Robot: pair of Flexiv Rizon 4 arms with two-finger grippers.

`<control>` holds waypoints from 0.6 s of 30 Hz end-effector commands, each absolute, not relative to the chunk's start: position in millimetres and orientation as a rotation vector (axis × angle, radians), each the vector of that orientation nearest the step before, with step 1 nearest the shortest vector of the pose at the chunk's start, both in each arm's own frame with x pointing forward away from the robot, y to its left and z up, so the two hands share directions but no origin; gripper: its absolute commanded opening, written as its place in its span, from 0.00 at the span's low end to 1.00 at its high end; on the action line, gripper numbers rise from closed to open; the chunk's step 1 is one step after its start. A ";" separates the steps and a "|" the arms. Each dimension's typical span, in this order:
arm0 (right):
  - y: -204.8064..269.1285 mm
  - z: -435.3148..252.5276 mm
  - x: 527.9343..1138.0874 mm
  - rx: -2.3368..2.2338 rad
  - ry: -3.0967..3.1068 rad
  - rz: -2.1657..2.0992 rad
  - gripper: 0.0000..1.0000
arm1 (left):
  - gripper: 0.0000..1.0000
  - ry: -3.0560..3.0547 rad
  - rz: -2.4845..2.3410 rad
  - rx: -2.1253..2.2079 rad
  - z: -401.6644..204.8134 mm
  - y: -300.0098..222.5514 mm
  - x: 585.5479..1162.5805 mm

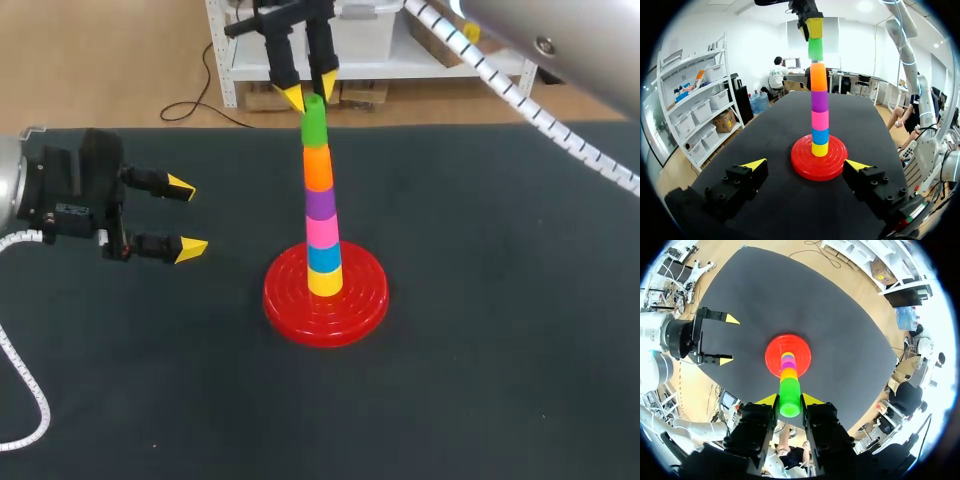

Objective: Pick up and stack the cylinders on the red base in this order: pink,purple,orange,green

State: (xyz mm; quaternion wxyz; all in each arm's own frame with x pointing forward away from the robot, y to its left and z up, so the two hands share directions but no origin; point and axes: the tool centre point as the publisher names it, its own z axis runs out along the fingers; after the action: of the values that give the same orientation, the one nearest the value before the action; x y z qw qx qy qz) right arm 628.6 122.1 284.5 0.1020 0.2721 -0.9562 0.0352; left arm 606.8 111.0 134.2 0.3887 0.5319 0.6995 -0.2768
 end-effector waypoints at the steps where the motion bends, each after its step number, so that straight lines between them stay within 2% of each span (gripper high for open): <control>1: 126.6 284.4 635.2 0.774 -2.730 0.140 0.00 | 1.00 1.772 -0.704 1.349 132.7 111.6 606.4; 18: 127.2 274.3 634.0 0.760 -2.712 0.150 0.00 | 1.00 1.772 -0.704 1.349 132.7 111.6 606.4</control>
State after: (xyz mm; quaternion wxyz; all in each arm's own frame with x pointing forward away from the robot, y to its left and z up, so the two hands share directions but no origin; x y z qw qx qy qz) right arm 627.7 122.8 274.9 0.1092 0.2689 -0.9562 0.0378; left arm 606.8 111.0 134.2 0.3887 0.5319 0.6995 -0.2768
